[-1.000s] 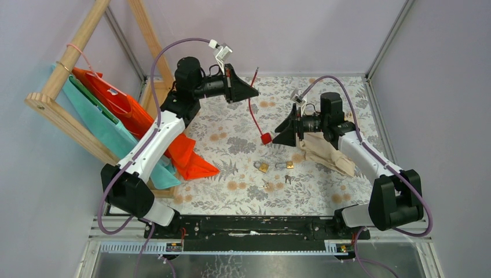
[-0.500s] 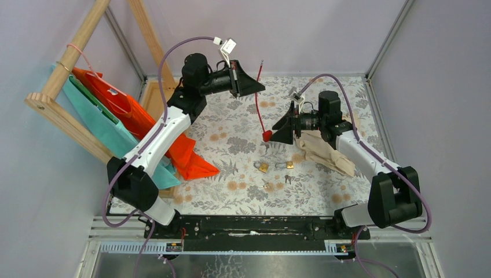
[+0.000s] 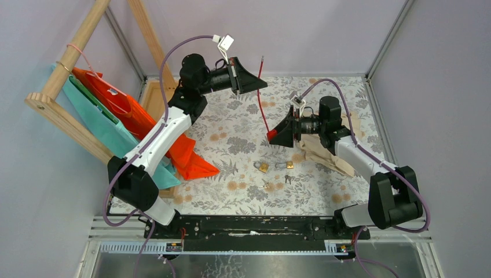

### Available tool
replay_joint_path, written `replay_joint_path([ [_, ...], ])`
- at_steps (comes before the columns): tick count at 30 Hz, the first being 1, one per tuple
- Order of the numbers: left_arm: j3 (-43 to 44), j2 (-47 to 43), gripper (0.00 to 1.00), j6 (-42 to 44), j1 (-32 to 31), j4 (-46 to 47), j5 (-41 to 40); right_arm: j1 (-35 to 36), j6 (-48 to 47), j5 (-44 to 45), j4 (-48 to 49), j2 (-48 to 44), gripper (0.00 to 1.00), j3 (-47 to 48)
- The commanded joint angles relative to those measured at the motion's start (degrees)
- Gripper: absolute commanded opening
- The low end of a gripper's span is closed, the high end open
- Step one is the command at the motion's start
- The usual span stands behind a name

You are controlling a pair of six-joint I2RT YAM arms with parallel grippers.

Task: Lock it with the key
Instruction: Lock the lock.

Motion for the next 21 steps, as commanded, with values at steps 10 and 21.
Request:
replay_joint_path([
  [10,-2.2,0.3,0.0,-8.5,-0.2,12.5,1.5,0.5,10.6,-5.8,14.8,-2.9,0.59,-2.2],
  [21,-3.2,-0.1,0.0,-8.8,0.3,13.0,1.2,0.5,8.9,-6.0,12.8,-3.4,0.45,-2.5],
])
